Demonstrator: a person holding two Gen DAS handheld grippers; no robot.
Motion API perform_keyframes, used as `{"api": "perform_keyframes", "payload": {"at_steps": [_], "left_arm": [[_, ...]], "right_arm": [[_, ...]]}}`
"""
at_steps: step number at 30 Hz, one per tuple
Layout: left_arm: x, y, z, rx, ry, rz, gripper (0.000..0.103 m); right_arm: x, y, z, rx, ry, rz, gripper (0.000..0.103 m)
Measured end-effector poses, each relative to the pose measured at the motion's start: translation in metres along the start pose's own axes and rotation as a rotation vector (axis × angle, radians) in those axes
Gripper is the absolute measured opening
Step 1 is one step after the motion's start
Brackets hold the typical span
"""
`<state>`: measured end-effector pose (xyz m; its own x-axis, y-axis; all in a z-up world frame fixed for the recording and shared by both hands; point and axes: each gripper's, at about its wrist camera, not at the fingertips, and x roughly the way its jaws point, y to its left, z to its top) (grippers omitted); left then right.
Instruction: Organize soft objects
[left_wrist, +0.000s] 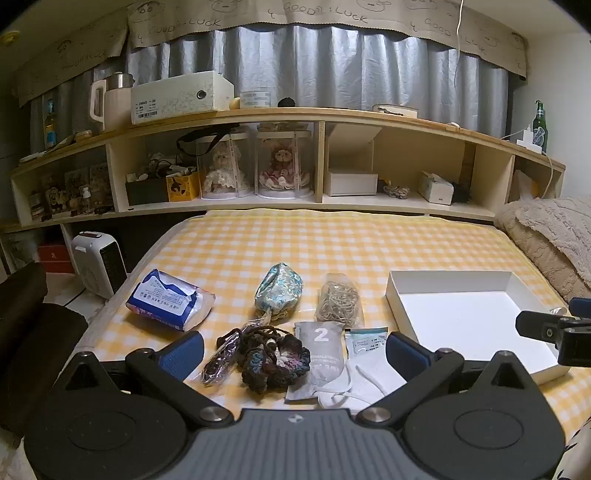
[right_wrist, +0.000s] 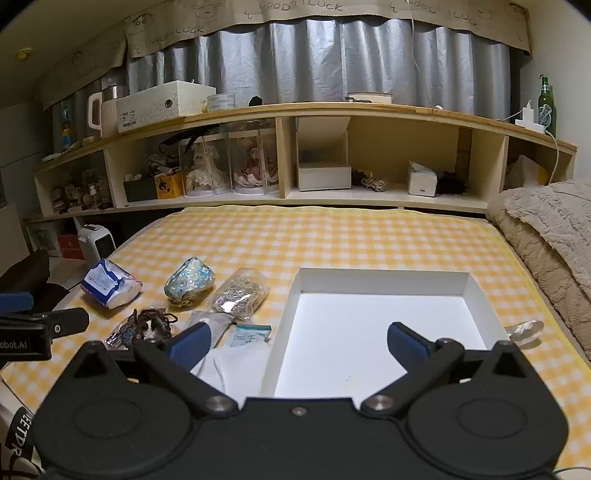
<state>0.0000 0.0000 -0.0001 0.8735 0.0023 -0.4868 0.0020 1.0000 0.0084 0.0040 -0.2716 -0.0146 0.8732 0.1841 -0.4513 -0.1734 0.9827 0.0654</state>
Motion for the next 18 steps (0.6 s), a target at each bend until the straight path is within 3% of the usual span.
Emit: {"api": "perform_keyframes", "payload": {"at_steps": [18], "left_arm": [[0.0,-0.0001,0.0,0.003,0.003,0.0,0.103]], "right_arm": [[-0.0005,0.0002,0.0001,0.003,0.003,0.001,0.103]]}}
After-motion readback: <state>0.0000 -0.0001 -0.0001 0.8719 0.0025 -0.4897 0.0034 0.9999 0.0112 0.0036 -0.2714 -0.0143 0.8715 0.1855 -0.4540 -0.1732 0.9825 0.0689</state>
